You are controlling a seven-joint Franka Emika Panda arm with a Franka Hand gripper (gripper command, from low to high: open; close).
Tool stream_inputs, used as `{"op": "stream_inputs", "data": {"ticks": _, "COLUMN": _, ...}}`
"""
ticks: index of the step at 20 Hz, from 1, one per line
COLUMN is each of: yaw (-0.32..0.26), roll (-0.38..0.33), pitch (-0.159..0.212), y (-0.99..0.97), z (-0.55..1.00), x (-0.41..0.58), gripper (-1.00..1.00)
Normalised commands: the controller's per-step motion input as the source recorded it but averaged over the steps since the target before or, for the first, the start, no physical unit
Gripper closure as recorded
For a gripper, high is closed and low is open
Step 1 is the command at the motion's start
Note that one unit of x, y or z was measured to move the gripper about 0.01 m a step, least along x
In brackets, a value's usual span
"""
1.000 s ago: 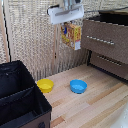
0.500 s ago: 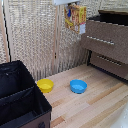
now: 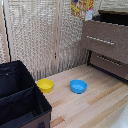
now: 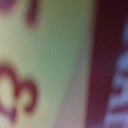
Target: Locate and clasp the grip of the topmost drawer. Steadily and circumspectly yank the drawer open. Discover and seize the nutrition bar using your clamp. Deposit the nutrition bar in the accessible drawer. Unclench the nutrition bar.
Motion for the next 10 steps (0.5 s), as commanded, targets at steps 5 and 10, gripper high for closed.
{"op": "stream_inputs", "data": {"ticks": 5, "yaw": 0.043, "roll": 0.149, "pitch": 0.055, "y": -0.73, "z": 0.52, "x": 0.007, "gripper": 1.0}}
{"op": "stream_inputs", "data": {"ticks": 10, "yaw": 0.022, "roll": 0.142, "pitch": 0.091, "y": -0.78, "z": 0.48, "x": 0.0, "gripper": 1.0}}
